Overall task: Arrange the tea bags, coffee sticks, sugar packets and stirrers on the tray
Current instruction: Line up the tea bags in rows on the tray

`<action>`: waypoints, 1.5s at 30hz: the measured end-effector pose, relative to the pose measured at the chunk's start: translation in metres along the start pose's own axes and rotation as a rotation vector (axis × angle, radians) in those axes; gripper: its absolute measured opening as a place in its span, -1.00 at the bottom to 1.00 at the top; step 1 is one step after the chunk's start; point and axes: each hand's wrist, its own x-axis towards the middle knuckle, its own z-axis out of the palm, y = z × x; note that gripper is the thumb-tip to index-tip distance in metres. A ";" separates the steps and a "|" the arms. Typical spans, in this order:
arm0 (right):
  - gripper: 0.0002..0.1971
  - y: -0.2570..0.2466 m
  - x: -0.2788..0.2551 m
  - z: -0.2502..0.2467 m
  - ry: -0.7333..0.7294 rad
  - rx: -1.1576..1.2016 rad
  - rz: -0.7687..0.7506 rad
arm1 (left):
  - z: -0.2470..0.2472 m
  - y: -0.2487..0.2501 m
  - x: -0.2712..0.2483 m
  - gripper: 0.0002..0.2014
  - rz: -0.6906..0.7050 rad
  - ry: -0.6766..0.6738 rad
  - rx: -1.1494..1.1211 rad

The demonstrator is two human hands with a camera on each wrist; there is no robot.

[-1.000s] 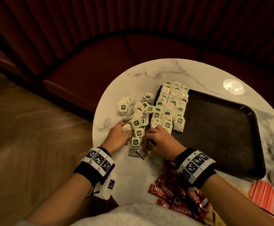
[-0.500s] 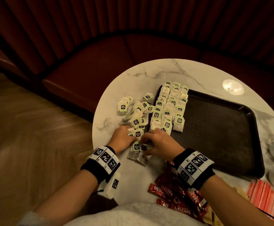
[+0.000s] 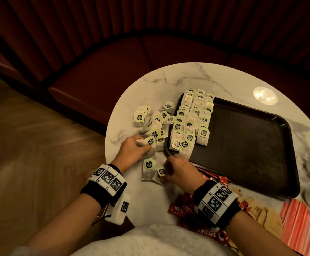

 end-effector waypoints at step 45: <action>-0.68 -0.010 -0.014 -0.069 0.051 1.042 -0.053 | -0.001 0.039 -0.030 -0.74 -0.098 -0.316 -0.375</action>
